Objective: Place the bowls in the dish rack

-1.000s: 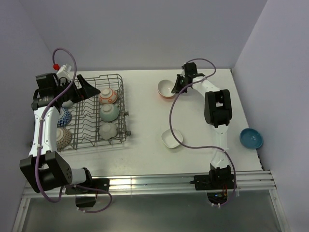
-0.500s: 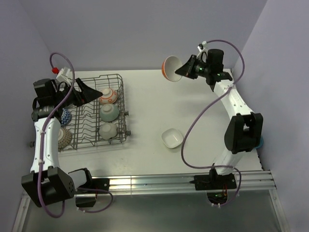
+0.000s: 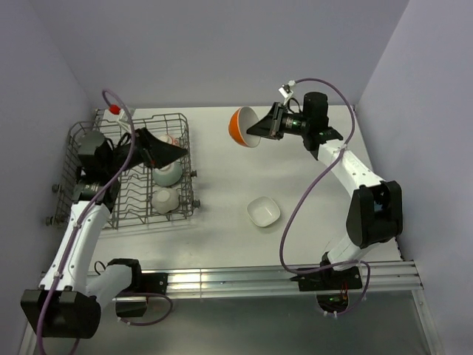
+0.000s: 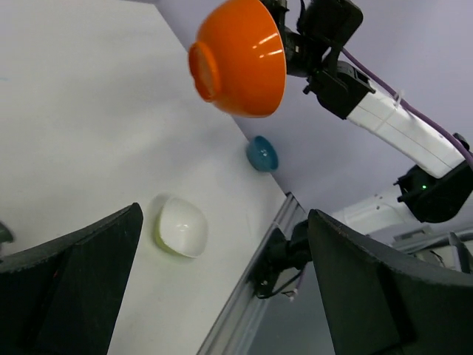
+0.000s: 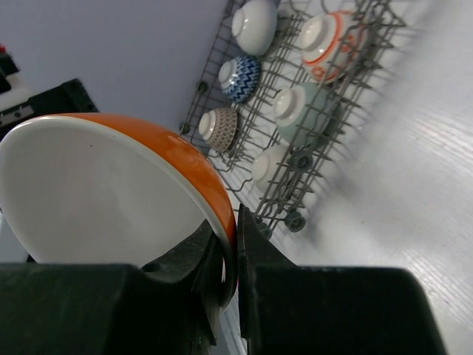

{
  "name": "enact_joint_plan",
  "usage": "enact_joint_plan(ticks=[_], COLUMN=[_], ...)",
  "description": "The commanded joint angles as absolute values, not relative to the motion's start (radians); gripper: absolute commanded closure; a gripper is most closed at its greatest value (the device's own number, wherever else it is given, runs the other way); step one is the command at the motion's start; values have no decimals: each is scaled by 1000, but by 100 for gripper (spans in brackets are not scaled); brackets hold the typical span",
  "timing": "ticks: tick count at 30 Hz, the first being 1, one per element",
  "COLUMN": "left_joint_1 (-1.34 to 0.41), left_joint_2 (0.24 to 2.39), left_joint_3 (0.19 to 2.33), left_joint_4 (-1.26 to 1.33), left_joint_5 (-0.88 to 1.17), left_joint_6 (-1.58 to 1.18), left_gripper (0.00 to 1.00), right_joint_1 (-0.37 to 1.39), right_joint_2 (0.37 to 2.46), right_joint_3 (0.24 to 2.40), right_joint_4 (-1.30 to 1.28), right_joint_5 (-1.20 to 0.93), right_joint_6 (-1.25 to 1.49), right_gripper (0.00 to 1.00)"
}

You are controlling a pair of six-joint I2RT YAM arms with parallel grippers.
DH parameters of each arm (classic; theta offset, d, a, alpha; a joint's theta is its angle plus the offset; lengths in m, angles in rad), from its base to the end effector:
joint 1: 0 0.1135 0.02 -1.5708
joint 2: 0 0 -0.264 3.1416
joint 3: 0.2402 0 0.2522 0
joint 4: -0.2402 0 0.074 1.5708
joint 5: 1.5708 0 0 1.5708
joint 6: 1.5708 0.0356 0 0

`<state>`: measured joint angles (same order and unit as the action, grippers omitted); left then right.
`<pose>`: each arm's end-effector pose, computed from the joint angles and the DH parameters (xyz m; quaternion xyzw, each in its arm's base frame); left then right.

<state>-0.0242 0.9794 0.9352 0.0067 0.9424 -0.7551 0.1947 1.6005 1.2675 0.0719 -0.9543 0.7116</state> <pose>0.2143 -0.0340 0.3782 0.0648 0.7119 -0.5373 0.4476 0.3577 0.1001 0.3296 -0.0903 0.7526 0.5643 0.3269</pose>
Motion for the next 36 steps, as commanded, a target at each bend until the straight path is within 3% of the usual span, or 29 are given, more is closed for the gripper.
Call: enact_joint_plan(ticks=[1, 10, 33, 36], left_joint_1=[-135, -279, -339, -344], left_joint_2=[1014, 1100, 1140, 1141], left_joint_3=[917, 936, 960, 962], left_joint_4=[136, 201, 219, 210], left_joint_5=[847, 747, 718, 721], left_joint_6=[-862, -998, -1049, -1046], left_gripper=[0, 0, 0, 4], right_joint_1=[265, 359, 456, 462], right_joint_2=[1520, 1571, 1623, 1631], right_joint_3=[1295, 1361, 1430, 1440], right_joint_4=[118, 23, -126, -149], right_joint_5=[-968, -931, -851, -835], right_joint_6=[672, 580, 425, 400], right_gripper=[100, 100, 100, 100])
